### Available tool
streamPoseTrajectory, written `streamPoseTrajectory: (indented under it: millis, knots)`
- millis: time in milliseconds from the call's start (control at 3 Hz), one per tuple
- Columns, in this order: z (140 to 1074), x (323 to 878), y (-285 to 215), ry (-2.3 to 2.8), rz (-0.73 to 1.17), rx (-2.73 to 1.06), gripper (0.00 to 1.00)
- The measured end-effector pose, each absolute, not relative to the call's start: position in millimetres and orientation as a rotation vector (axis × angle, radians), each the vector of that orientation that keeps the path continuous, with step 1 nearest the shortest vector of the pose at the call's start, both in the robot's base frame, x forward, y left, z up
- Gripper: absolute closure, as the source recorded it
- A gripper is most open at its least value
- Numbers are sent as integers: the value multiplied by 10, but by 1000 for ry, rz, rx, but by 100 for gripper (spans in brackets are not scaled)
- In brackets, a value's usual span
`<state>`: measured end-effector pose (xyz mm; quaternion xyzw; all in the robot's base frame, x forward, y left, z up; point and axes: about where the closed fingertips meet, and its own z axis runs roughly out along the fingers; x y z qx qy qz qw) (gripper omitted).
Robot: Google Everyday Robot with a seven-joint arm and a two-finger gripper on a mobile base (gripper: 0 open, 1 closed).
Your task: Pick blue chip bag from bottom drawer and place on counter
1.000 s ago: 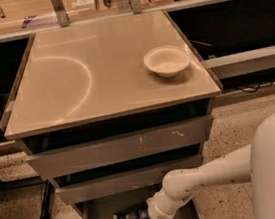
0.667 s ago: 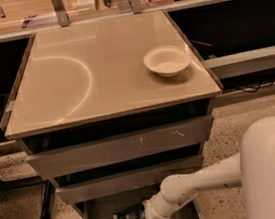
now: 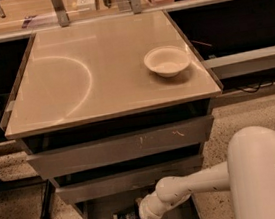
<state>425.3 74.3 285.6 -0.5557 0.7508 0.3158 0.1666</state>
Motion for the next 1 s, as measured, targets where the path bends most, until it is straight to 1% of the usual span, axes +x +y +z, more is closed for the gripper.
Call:
streamPoseTrajectory:
  millis: [333,1000]
  knots:
    - [2776,4256,828,2142,888,-1590,0]
    - [2291,4429,959,2110,866,-1537,0]
